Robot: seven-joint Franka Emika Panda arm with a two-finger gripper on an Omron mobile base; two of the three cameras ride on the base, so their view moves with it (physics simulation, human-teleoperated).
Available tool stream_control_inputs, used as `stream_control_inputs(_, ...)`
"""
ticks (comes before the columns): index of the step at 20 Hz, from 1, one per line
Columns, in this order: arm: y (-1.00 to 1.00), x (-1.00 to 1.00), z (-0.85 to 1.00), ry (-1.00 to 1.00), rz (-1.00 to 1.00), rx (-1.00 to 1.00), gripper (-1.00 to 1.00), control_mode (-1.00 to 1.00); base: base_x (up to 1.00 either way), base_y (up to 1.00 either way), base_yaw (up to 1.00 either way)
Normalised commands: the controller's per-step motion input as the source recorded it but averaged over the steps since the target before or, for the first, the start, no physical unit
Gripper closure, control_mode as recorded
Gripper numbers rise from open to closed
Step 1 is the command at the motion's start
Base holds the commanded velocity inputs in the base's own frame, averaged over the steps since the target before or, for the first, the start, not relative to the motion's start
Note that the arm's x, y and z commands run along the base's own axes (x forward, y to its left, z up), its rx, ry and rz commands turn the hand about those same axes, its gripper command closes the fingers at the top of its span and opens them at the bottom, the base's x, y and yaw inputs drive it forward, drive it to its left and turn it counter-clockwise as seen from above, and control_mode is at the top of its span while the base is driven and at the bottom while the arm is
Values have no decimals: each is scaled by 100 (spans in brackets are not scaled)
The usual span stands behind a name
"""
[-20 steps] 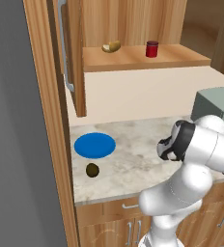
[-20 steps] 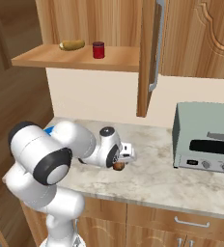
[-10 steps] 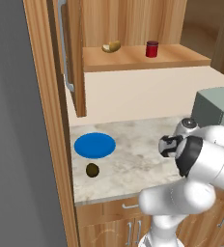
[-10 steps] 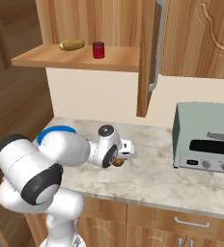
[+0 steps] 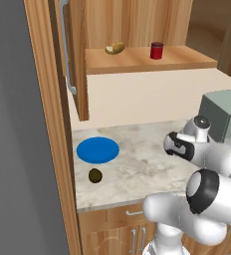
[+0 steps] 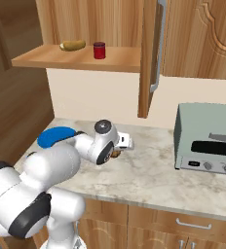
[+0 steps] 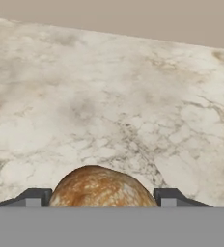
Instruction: Pick the avocado and bread from the counter and place them on the plate. Then pick the jam from the cabinet and place it next to the plate. Lastly close the cabinet door.
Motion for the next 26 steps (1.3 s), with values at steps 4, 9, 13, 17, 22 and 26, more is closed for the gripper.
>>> stream_control_inputs(4, 41, 6, 54, -4, 0, 6, 100, -100, 0, 0, 0)
stream_control_inputs(9, 60, 17, 41, -5, 0, 2, 100, -100, 0, 0, 0)
stream_control_inputs(13, 67, 20, 20, -4, 0, 5, 100, -100, 0, 0, 0)
stream_control_inputs(17, 70, 25, 5, -3, 0, 6, 100, -100, 0, 0, 0)
stream_control_inputs(22, 70, 24, 2, -1, 1, 8, 100, -100, 0, 0, 0)
stream_control_inputs(26, 75, 11, 1, 0, 4, 10, 100, -100, 0, 0, 0)
